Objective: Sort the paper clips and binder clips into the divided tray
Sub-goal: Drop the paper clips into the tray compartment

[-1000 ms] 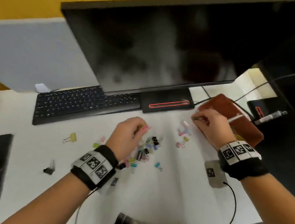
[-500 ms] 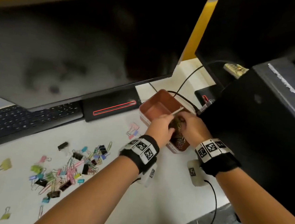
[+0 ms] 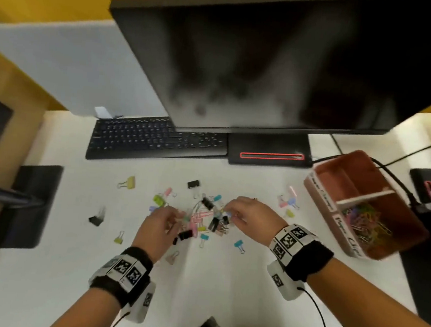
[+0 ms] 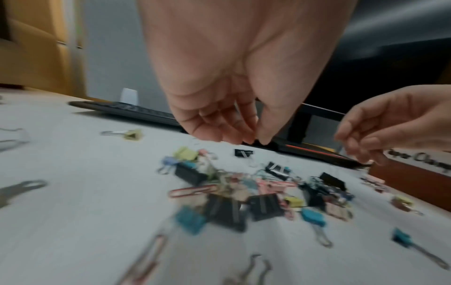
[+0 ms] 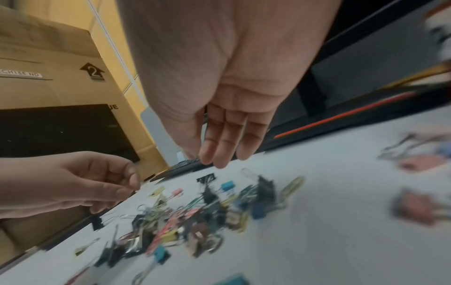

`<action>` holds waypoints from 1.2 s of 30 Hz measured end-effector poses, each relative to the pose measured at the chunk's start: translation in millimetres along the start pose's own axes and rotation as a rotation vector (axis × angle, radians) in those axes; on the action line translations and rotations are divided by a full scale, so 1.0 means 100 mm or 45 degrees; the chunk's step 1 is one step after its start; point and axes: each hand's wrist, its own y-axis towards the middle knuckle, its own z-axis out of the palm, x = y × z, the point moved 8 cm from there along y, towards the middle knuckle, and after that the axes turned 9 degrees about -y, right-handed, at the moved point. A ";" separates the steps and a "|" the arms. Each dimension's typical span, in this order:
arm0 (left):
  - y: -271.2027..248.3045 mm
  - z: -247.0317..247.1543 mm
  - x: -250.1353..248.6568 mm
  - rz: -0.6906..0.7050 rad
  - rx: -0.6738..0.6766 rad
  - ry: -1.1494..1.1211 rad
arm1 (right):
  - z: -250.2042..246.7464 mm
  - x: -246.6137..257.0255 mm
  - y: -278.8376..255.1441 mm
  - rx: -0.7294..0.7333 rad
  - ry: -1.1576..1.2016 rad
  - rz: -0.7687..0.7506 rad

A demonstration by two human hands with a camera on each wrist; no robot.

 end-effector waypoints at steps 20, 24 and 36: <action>0.07 -0.02 0.83 0.202 0.226 0.039 | 0.54 0.57 0.67 0.050 -0.302 0.098; 0.14 0.07 0.81 0.171 0.183 0.037 | 0.56 0.55 0.70 0.045 -0.365 0.151; 0.20 0.08 0.84 0.090 0.300 -0.033 | 0.57 0.40 0.57 0.108 -0.195 0.438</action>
